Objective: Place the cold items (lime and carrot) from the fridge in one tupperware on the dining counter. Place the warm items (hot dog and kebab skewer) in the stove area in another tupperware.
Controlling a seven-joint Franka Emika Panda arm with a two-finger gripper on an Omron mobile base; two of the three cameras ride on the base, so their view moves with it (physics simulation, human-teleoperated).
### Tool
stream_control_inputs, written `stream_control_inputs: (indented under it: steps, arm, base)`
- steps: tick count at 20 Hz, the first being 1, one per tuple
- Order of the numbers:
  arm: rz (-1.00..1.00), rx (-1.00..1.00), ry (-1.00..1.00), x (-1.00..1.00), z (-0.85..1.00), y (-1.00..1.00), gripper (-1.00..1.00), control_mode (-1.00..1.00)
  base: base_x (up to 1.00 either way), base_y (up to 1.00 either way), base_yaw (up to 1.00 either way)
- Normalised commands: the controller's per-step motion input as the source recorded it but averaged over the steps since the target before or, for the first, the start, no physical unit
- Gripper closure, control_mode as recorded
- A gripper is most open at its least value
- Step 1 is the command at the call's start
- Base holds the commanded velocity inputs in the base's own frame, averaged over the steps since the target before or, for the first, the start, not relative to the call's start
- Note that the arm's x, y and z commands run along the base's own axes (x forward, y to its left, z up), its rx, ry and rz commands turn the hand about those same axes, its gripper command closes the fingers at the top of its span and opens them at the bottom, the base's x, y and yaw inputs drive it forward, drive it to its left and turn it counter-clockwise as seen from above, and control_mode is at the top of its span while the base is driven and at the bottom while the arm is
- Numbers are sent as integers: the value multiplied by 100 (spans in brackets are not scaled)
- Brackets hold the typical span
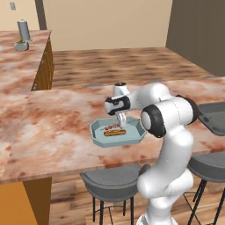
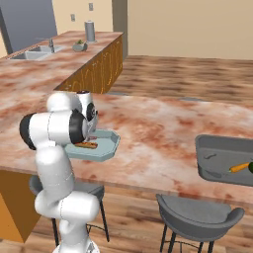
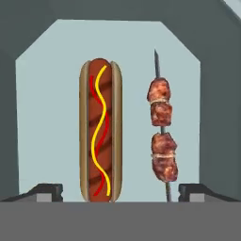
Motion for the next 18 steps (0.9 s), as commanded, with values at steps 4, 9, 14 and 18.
stream_control_inputs:
  steps: [4,9,14,18]
  arm:
    - [-4,4,-23,-61,42,0,-100,-100]
    - [-7,9,-31,-80,36,0,-100,-100]
    - [-14,13,-30,-89,40,-3,-100,-100]
    - [-23,17,-22,-77,52,-10,-100,-100]
  base:
    - [0,0,0]
    - [0,0,0]
    - [0,0,0]
    - [0,0,0]
